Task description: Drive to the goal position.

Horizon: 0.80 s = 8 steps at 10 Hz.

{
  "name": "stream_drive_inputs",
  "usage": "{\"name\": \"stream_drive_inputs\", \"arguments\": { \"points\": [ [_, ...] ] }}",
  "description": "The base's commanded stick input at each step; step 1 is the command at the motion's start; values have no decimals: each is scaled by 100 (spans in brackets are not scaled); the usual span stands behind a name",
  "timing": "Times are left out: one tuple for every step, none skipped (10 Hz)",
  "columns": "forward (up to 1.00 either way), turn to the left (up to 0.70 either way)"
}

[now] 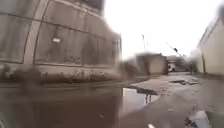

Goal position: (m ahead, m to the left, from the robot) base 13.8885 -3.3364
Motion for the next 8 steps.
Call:
{"name": "stream_drive_inputs", "arguments": {
  "points": [
    [50, -6],
    [50, -6],
    [50, -6],
    [50, -6],
    [50, -6],
    [50, -6],
    [50, -6],
    [50, -6]
  ]
}}
